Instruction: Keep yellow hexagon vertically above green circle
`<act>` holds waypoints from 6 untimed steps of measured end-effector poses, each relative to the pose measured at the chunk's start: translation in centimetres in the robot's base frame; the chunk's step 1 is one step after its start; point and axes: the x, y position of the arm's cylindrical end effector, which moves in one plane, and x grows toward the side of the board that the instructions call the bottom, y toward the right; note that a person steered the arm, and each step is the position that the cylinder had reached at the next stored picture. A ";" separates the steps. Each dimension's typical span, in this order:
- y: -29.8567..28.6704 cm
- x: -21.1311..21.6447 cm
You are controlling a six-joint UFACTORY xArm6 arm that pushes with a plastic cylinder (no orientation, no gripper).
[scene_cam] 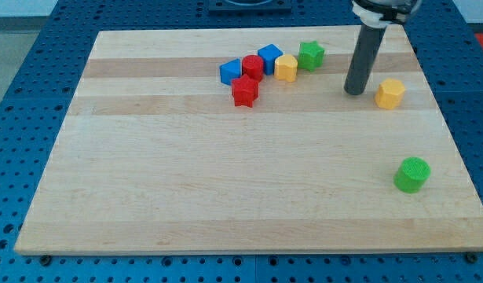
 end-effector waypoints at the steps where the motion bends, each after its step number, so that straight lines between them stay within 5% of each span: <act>1: -0.2 -0.1; 3: 1.5 -4.2; 4: 5.3 -2.9; 6: 5.2 6.2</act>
